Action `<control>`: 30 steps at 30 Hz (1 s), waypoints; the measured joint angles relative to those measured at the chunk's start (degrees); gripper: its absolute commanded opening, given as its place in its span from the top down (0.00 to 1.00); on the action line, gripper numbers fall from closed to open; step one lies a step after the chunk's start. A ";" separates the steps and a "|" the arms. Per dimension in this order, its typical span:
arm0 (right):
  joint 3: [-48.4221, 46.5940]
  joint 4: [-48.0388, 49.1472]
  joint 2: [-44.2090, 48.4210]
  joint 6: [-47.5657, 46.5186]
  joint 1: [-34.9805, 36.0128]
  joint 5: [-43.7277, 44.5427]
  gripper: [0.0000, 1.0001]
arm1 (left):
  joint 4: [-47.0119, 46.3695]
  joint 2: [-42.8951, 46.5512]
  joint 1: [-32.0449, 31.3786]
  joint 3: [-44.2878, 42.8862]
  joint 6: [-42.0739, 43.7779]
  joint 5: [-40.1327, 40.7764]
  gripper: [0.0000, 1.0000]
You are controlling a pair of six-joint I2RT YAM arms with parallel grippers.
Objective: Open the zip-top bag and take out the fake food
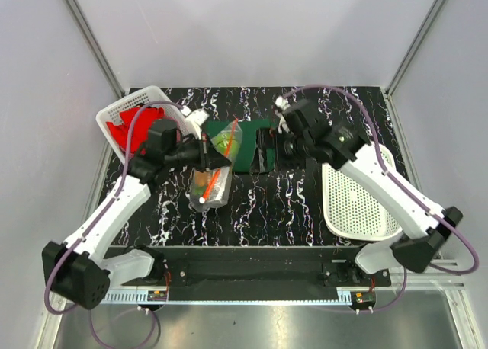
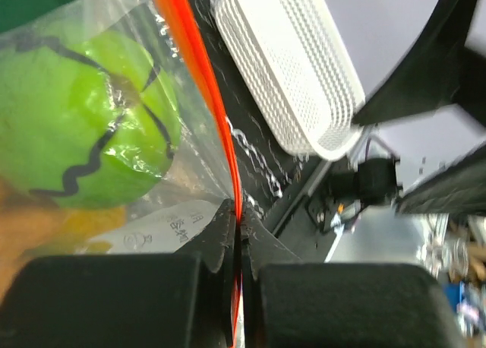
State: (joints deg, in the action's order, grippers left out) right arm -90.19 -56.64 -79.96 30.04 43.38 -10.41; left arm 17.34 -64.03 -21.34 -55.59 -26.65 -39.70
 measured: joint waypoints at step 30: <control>-9.51 -8.63 -15.19 28.55 -0.63 9.16 0.34 | 4.83 -1.46 -24.61 1.57 1.88 29.99 1.00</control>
State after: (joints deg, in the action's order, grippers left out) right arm -99.70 -65.28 -95.15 58.59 42.74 -1.26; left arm 22.17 -65.49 -45.95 -54.02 -24.77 -9.72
